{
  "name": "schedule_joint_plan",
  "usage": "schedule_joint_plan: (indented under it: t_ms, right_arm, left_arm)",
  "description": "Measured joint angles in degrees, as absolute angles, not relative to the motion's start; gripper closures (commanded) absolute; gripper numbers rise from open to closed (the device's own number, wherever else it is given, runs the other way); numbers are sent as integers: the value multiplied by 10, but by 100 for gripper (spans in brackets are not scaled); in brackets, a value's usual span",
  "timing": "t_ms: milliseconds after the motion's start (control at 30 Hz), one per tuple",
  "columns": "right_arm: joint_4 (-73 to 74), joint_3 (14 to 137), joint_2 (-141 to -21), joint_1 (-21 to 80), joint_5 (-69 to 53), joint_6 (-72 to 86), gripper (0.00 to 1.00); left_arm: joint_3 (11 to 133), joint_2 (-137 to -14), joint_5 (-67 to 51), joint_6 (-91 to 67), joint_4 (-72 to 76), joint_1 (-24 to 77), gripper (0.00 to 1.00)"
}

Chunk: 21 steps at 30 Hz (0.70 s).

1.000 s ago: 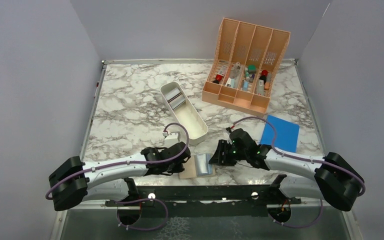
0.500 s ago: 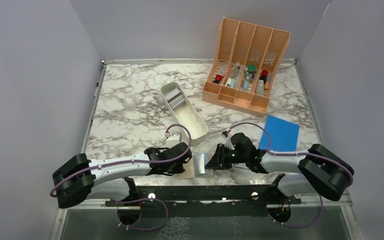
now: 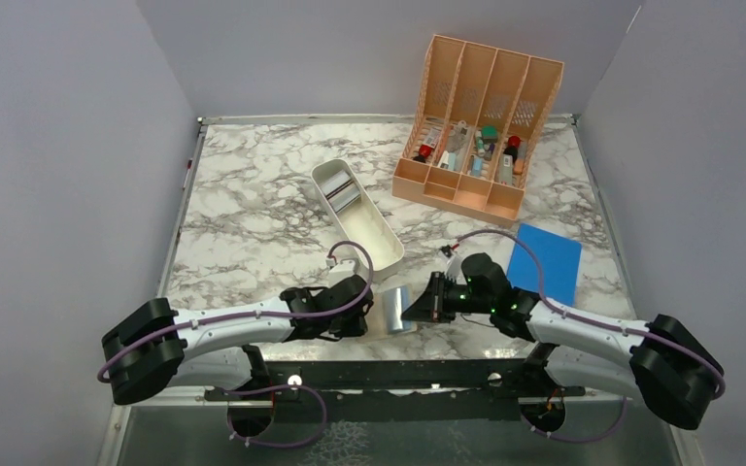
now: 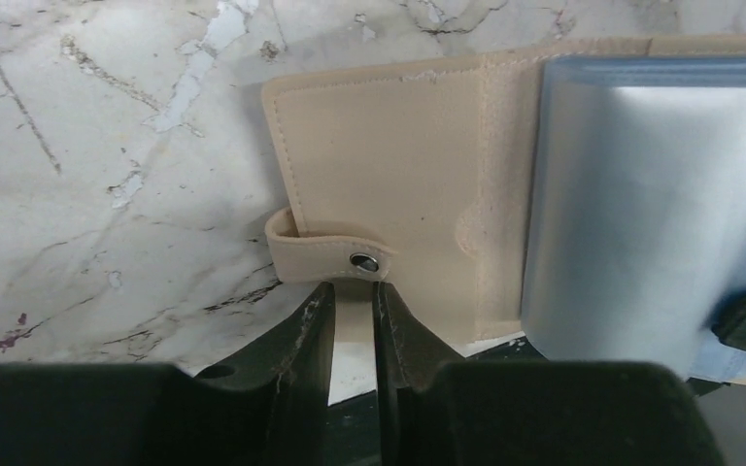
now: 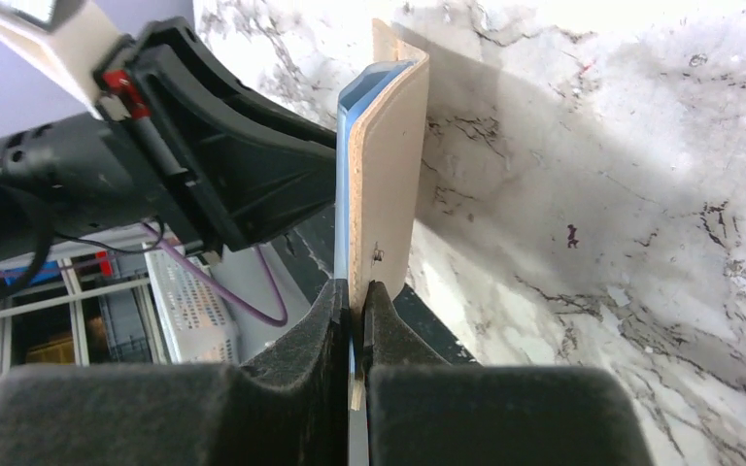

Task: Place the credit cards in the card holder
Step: Open the card holder at the center of the board.

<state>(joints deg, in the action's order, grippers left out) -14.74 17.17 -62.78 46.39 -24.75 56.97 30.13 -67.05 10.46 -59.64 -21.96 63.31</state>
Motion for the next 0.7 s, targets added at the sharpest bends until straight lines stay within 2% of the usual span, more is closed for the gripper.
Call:
schedule_joint_plan:
  t_ms: [167, 400, 500, 700]
  right_arm:
    - [-60, 208, -583, 464, -232, 570, 96]
    - [1, 214, -591, 464, -227, 576, 94]
    - [5, 214, -597, 464, -225, 581, 98]
    - [23, 214, -600, 464, -201, 578, 99]
  left_arm:
    - [301, -679, 86, -591, -182, 633, 79]
    - [302, -721, 58, -589, -142, 631, 79]
    - [302, -724, 53, -588, -135, 631, 78]
    - [305, -716, 52, -585, -144, 631, 62]
